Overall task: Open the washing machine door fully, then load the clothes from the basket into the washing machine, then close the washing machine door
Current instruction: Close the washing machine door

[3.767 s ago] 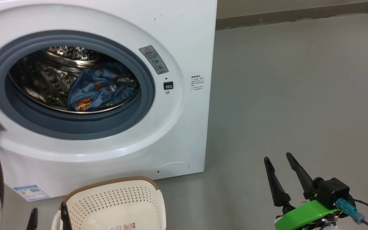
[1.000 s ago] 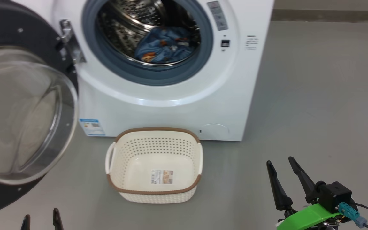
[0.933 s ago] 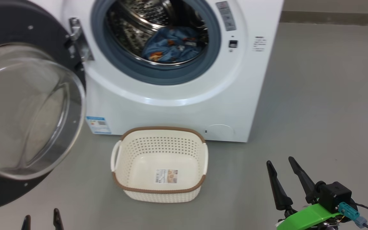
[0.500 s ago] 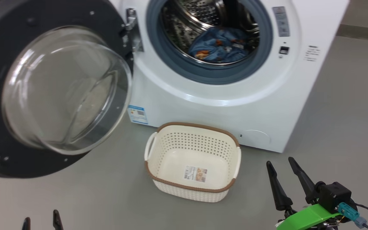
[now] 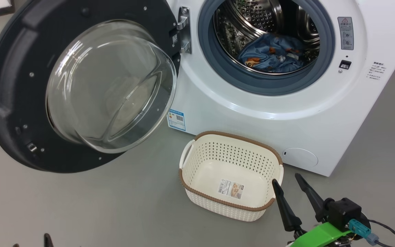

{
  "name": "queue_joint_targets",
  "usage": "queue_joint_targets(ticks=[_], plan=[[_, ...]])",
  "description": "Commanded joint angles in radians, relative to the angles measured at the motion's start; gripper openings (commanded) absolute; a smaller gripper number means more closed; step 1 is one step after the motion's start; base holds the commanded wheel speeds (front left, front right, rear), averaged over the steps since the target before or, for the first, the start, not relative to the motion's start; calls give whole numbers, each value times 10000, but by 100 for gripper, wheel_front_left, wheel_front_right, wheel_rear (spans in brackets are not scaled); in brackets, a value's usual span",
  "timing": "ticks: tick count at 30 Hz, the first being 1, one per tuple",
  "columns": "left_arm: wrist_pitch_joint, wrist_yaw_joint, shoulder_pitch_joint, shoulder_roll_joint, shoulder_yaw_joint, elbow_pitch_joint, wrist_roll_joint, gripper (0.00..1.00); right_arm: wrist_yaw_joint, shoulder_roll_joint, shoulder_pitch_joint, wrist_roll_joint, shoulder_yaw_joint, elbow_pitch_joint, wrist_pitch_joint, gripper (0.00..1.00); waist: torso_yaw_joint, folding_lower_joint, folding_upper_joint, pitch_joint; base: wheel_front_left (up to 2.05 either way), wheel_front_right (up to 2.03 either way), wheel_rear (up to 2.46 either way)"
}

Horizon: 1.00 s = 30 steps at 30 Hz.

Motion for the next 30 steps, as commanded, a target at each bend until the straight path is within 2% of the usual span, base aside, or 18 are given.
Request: queue_joint_targets(ticks=[1, 23, 24, 25, 30], plan=[[-82, 122, -167, 81, 382, -324, -170, 100, 62, -14, -532, -111, 313, -168, -48, 100, 32, 0, 0, 24, 0, 0, 0], [-82, 458, 106, 81, 317, -601, -408, 100, 62, -14, -770, -142, 489, 24, -48, 100, 72, 0, 0, 75, 0, 0, 0], [-82, 432, 108, 81, 296, -627, -391, 72, 62, -14, -774, -138, 491, 25, -48, 100, 72, 0, 0, 81, 0, 0, 0], [-82, 390, 122, 81, 261, -627, -425, 0, 62, -14, -777, -130, 494, 28, -48, 100, 73, 0, 0, 87, 0, 0, 0], [-82, 271, 104, 81, 334, -719, -687, 0, 62, -14, -775, -89, 491, 36, -48, 100, 77, 0, 0, 115, 0, 0, 0]])
